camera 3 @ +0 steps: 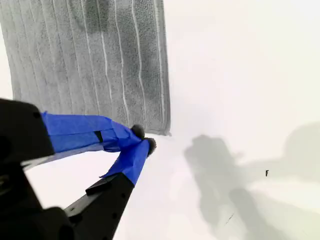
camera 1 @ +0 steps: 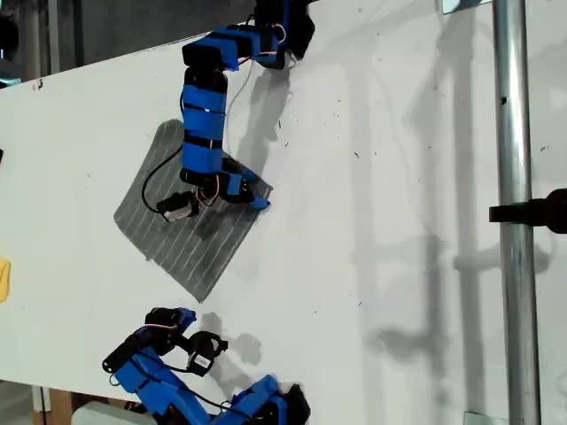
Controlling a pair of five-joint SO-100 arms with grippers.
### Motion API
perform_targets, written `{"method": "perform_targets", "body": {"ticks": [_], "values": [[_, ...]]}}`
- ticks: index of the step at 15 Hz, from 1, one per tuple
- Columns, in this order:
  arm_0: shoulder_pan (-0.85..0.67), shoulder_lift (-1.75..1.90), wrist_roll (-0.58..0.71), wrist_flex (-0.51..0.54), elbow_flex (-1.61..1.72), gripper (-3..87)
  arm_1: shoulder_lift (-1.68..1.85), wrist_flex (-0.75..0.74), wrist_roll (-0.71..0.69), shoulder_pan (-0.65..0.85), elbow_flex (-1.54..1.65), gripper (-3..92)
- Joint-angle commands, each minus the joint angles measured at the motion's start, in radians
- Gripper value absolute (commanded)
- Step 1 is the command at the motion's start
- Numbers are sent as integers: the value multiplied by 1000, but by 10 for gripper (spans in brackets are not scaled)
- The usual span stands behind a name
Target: Grasp corners of a towel and fold twice.
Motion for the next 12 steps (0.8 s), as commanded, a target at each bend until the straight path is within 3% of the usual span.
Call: {"method": "perform_targets", "body": {"ticks": [1, 2, 3, 6, 12], "values": [[0, 46, -3, 14, -26, -29, -15, -38, 8, 20, -32, 280], [0, 48, -3, 14, -26, -29, -35, -52, 5, 26, -32, 206], [0, 48, -3, 14, -26, -29, -48, -63, 9, 29, -34, 73], [-2, 48, -3, 14, -25, -29, -41, -77, 8, 23, -35, -3], [21, 74, -2, 48, -127, -28, -41, -92, 2, 3, -29, -3]]}}
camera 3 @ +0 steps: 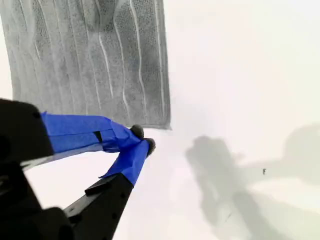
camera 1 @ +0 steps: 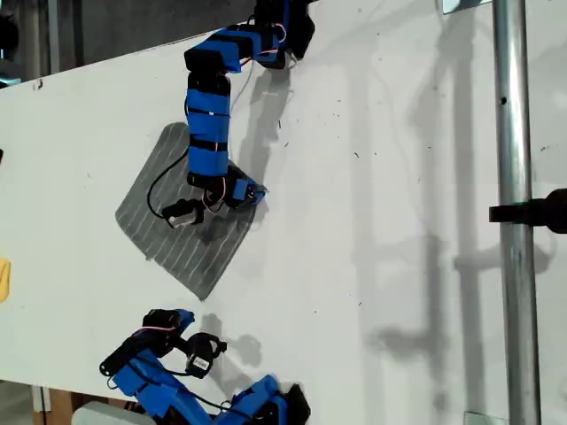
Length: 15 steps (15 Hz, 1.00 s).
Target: Grasp corners of a towel and fold twice.
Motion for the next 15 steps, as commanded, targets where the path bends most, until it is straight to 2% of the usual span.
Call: {"method": "perform_targets", "body": {"ticks": [1, 2, 3, 6, 8, 10, 15], "values": [[9, 37, 29, 17, -103, -23, 6, -9, 2, -6, -8, -3], [0, -2, 44, 17, -114, 60, 8, -9, 2, -8, -6, -3], [0, -48, 71, 12, -130, 181, 9, -9, 3, -11, -5, -3], [6, -172, 101, -6, -219, 275, 12, -9, 5, -15, -2, -3], [-23, -216, 114, -6, -241, 307, 17, -9, 6, -18, 8, -3], [-49, -299, 184, -8, -249, 319, 20, -11, 6, -21, 11, -3], [-98, -551, 219, -66, -328, 313, 21, -17, 5, -21, 14, -3]]}}
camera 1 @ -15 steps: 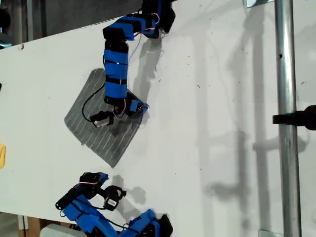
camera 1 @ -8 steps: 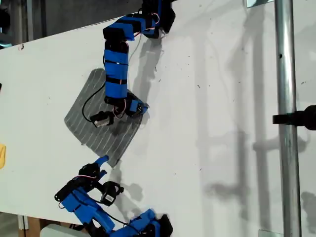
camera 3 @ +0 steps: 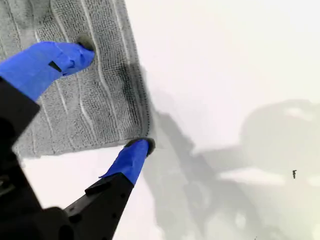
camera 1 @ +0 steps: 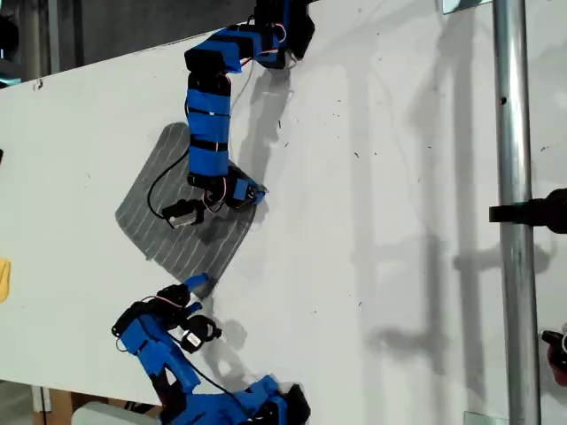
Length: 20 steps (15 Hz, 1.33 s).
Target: Grasp corners of a towel and fold twice.
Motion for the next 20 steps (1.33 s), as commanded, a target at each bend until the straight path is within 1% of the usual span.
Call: {"method": "perform_targets", "body": {"ticks": [1, 5, 6, 7, 9, 10, 13, 15, 18, 20], "values": [[-34, -75, 11, -32, -107, 313, 21, -14, 5, -5, 14, -3], [-64, -193, 17, -86, -176, 293, 23, -17, 2, 2, 17, -3], [-74, -212, 21, -97, -176, 263, 23, -18, 2, 3, 17, -3], [-83, -235, 12, -91, -190, 219, 23, -18, 2, 5, 18, -3], [-92, -238, 11, -87, -192, 64, 25, -20, 2, 5, 20, -3], [-83, -241, 26, -86, -192, 33, 25, -21, 2, 6, 20, -3], [-41, -221, 20, -48, -192, 29, 26, -23, 8, 2, 20, -3], [-20, -192, -9, 14, -198, 35, 40, -23, 14, -15, 20, -3], [46, -66, -64, 60, -138, -28, 112, 0, 40, -60, 29, -3], [121, 34, -101, 66, -74, -29, 175, 9, 64, -94, 60, -3]]}}
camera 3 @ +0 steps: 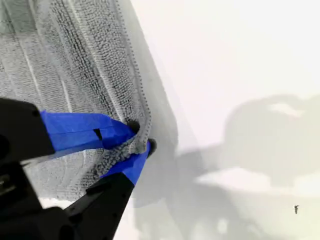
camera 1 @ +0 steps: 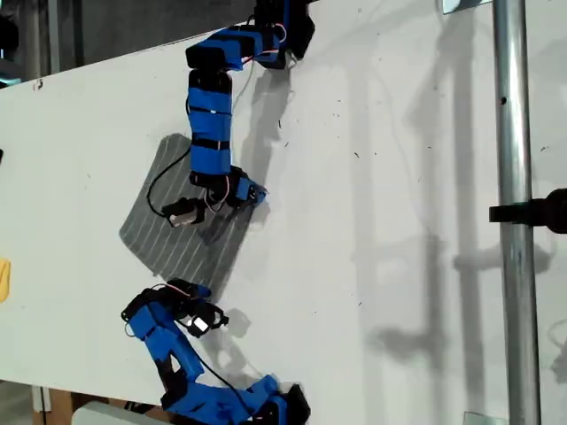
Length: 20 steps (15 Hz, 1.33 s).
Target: Grasp corners of a towel and fold twice.
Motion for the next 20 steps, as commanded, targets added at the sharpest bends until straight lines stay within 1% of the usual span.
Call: {"method": "perform_targets", "body": {"ticks": [1, 3, 5, 7, 9, 13, 14, 15, 17, 20], "values": [[95, 183, -54, 23, 58, -29, 132, 17, 34, -51, 20, -3], [179, 301, -110, 20, 150, -29, 183, 28, 55, -97, 38, -3], [270, 407, -225, 15, 242, -29, 225, 35, 77, -153, 38, -3], [362, 488, -314, 3, 324, -29, 264, 43, 104, -213, 37, -3], [479, 534, -391, 0, 347, -29, 270, 41, 141, -275, 26, -3], [707, 606, -627, 0, 357, -29, 281, 40, 235, -394, 2, -3], [744, 609, -664, -2, 356, -29, 288, 41, 250, -414, -11, -3], [759, 611, -684, 0, 353, -29, 305, 43, 261, -422, -14, -3], [727, 630, -655, 3, 348, -29, 357, 78, 272, -390, 25, -3], [571, 658, -523, 3, 357, -29, 486, 110, 247, -272, 170, -3]]}}
